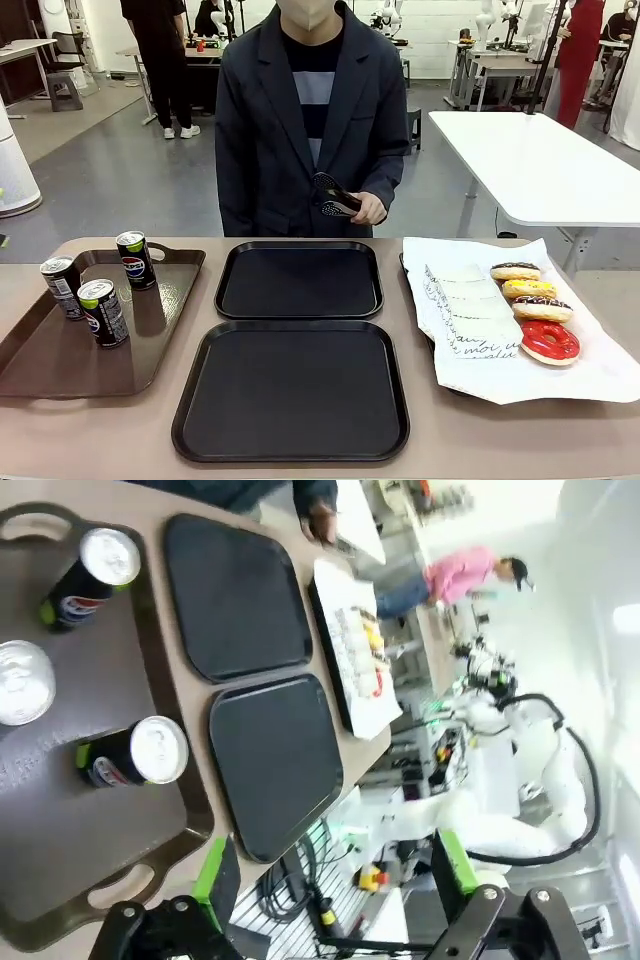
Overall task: Set up donuts and drinks on trays.
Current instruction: Pick up one Pepsi coke and place it on the Flat Tray.
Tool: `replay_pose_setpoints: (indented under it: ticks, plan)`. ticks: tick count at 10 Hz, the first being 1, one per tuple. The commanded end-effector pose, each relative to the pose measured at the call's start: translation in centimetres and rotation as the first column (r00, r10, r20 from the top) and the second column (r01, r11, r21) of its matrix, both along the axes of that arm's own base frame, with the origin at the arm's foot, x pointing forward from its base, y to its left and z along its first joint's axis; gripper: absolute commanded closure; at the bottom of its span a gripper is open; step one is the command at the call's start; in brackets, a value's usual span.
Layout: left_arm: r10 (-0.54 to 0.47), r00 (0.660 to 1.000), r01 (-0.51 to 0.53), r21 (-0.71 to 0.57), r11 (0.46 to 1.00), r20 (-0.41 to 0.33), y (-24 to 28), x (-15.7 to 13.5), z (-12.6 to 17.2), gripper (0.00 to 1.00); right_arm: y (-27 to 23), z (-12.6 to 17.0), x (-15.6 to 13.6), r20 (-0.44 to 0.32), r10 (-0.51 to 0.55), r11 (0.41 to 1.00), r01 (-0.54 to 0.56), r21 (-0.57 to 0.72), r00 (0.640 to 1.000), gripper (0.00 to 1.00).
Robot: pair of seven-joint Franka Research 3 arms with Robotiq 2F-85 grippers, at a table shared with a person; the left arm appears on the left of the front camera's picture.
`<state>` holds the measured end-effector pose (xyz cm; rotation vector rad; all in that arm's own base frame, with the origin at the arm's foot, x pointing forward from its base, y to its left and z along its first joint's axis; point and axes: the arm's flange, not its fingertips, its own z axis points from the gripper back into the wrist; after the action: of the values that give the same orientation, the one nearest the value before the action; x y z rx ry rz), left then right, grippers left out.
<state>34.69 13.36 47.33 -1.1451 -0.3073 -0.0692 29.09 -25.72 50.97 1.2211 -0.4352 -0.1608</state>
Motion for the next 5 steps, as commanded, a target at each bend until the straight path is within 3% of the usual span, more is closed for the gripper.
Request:
replay_pose_setpoints:
  ticks: [1,3,5]
  plan:
    - [0.061,0.998,-0.061,-0.086,0.994,-0.007,2.9,0.5,-0.9,0.00,-2.3,-1.6,0.3,-0.007,0.045,0.999,-0.045,-0.015,0.999,0.00]
    - [0.105,0.994,-0.107,-0.150,0.983,-0.025,5.1,-0.3,-2.7,0.00,-4.5,-5.7,0.1,-0.110,0.056,0.997,-0.061,-0.041,0.992,0.00]
    - [0.129,0.991,-0.133,-0.180,0.975,-0.029,6.3,-1.0,-3.6,0.00,-5.6,-8.4,-0.1,-0.104,0.058,0.998,-0.059,-0.013,0.993,0.00]
